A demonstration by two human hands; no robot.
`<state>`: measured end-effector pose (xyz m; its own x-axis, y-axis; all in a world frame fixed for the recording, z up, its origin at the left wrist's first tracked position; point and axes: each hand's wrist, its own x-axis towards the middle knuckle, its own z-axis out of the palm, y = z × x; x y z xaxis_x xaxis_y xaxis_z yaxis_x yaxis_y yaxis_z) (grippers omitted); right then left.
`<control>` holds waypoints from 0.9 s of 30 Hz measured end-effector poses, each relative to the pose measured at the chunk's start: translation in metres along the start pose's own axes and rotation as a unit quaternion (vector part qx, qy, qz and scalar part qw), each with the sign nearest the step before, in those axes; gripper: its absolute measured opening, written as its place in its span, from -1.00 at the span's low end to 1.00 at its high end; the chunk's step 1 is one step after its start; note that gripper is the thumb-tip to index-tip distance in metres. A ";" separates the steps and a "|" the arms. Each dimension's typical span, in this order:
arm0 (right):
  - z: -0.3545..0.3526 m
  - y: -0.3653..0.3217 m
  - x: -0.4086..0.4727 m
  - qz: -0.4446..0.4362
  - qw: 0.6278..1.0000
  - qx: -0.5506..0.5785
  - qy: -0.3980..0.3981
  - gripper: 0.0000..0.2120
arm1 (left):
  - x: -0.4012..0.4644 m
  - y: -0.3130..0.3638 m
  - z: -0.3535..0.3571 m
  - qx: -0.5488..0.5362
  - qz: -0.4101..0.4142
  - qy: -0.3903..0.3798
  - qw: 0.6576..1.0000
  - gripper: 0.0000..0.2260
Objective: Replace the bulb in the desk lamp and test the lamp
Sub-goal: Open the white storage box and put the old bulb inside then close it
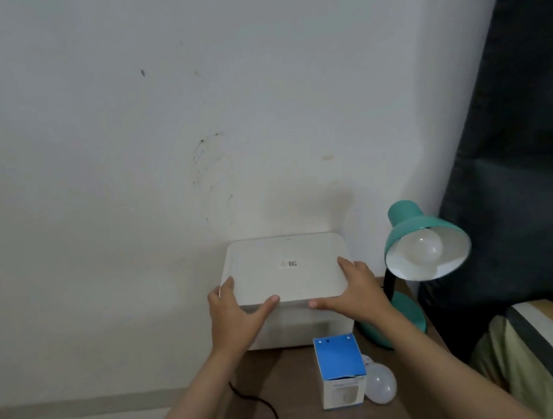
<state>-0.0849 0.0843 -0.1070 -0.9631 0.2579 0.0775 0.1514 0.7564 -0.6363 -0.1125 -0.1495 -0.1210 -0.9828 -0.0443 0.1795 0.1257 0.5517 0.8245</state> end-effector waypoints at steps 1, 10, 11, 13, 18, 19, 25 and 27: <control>0.000 0.000 -0.001 -0.007 1.000 0.002 0.005 0.23 | 0.000 -0.001 0.000 -0.004 0.003 0.002 1.000 -0.09; -0.015 -0.019 -0.010 -0.030 0.998 0.016 0.044 0.22 | 0.002 0.021 -0.016 -0.009 0.065 0.033 0.997 -0.12; -0.020 -0.024 -0.014 -0.035 0.998 0.016 0.051 0.21 | 0.001 0.026 -0.020 -0.010 0.072 0.037 0.997 -0.13; -0.027 -0.031 -0.028 -0.048 0.996 0.020 0.072 0.19 | -0.011 0.035 -0.031 -0.010 0.082 0.048 0.995 -0.13; -0.037 -0.031 -0.106 -0.085 0.993 -0.002 0.081 0.17 | -0.090 0.033 -0.061 0.006 0.106 0.046 0.993 -0.14; -0.039 -0.027 -0.126 -0.090 0.992 -0.010 0.082 0.17 | -0.112 0.027 -0.065 0.009 0.108 0.039 0.993 -0.16; -0.042 0.027 -0.253 -0.073 0.995 -0.056 0.031 0.16 | -0.246 -0.001 -0.062 0.003 0.060 -0.025 0.998 -0.24; -0.035 0.048 -0.291 -0.045 0.997 -0.056 0.019 0.18 | -0.284 -0.010 -0.054 0.006 0.032 -0.050 0.998 -0.22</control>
<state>0.2101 0.0671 -0.1334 -0.9651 0.2072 0.1603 0.0914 0.8396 -0.5354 0.1723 -0.1878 -0.1509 -0.9813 0.0749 0.1773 0.1885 0.5598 0.8069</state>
